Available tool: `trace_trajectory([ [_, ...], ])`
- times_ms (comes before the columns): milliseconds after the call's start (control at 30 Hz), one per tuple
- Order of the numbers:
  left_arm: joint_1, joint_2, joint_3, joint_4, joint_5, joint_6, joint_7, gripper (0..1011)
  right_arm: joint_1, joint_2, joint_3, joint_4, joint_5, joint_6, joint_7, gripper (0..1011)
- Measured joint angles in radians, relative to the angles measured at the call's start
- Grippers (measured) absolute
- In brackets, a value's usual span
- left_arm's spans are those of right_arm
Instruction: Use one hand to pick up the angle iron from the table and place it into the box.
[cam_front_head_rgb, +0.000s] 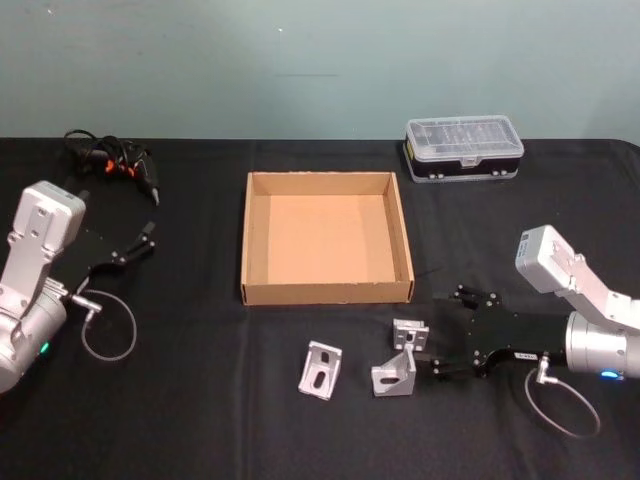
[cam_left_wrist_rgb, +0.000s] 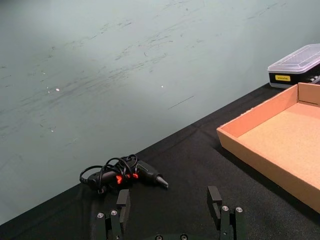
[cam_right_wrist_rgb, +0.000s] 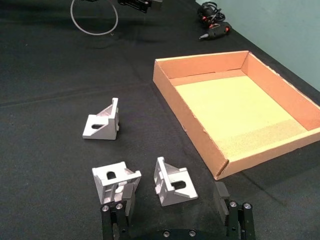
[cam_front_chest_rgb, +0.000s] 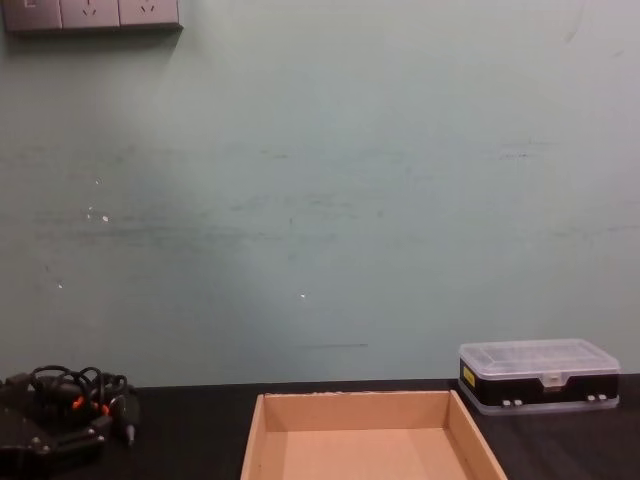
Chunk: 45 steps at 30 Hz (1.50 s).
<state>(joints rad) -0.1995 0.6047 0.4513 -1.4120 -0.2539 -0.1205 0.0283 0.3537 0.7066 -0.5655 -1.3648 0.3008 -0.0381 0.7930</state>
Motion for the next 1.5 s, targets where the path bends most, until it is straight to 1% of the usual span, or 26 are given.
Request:
trace_trajectory([
  [533, 0.0, 0.0, 0.0, 0.0, 0.0, 0.0, 0.0, 1011, 0.003, -0.013, -0.002, 0.001, -0.007, 0.008, -0.018, 1004],
  [867, 0.0, 0.0, 0.0, 0.0, 0.0, 0.0, 0.0, 1011, 0.007, -0.015, -0.006, 0.003, -0.002, 0.024, -0.011, 1004],
  [1200, 0.0, 0.0, 0.0, 0.0, 0.0, 0.0, 0.0, 1011, 0.006, -0.015, -0.006, 0.002, -0.002, 0.023, -0.01, 1002],
  [1367, 0.0, 0.0, 0.0, 0.0, 0.0, 0.0, 0.0, 1011, 0.006, -0.015, -0.005, 0.002, -0.003, 0.021, -0.01, 916],
  [1500, 0.0, 0.0, 0.0, 0.0, 0.0, 0.0, 0.0, 1011, 0.005, -0.014, -0.005, 0.002, -0.003, 0.02, -0.01, 799],
])
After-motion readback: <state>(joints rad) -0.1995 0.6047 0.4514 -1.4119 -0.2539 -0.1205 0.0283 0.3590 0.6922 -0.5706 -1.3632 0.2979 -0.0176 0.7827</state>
